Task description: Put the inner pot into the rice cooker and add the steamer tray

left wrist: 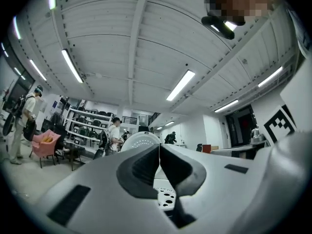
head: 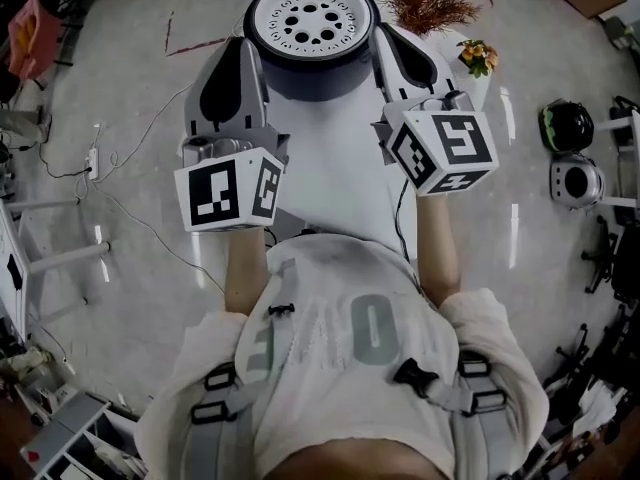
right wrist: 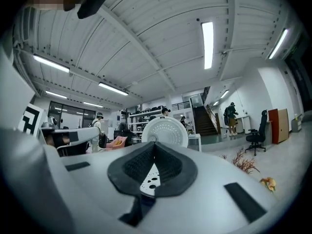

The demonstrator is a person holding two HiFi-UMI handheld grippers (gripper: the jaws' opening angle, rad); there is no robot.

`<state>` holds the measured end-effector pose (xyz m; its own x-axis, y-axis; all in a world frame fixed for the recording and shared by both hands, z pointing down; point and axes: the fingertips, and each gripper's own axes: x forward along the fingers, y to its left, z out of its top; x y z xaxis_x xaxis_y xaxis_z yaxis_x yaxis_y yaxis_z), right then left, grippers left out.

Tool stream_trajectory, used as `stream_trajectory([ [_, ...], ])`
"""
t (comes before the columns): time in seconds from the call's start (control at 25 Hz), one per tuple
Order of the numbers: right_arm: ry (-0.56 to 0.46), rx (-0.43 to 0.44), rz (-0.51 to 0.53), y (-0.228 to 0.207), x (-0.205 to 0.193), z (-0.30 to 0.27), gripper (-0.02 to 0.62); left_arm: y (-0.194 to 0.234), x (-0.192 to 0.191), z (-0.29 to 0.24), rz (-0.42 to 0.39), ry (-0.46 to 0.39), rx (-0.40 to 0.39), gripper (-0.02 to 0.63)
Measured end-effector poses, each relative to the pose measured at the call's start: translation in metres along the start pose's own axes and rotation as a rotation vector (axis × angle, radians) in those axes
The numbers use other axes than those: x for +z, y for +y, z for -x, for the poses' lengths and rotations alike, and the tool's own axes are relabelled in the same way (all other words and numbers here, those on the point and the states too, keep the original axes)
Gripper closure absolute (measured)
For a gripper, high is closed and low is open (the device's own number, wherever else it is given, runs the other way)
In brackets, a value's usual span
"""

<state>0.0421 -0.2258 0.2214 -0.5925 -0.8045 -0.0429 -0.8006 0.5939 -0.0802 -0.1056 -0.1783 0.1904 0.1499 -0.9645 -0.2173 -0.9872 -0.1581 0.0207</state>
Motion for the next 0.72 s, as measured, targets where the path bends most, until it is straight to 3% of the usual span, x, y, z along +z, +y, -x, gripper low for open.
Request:
stream_trajectory([
  [0.28, 0.054, -0.007, 0.037, 0.015, -0.043, 0.038, 0.587, -0.009, -0.055, 0.044, -0.041, 0.116, 0.005, 0.586],
  [0.56, 0.171, -0.048, 0.005, 0.018, -0.105, 0.076, 0.586, -0.009, -0.079, 0.060, -0.068, 0.159, 0.021, 0.586],
  [0.72, 0.212, -0.050, -0.010, 0.022, -0.120, 0.083, 0.588, -0.007, -0.084, 0.063, -0.067, 0.168, 0.020, 0.586],
])
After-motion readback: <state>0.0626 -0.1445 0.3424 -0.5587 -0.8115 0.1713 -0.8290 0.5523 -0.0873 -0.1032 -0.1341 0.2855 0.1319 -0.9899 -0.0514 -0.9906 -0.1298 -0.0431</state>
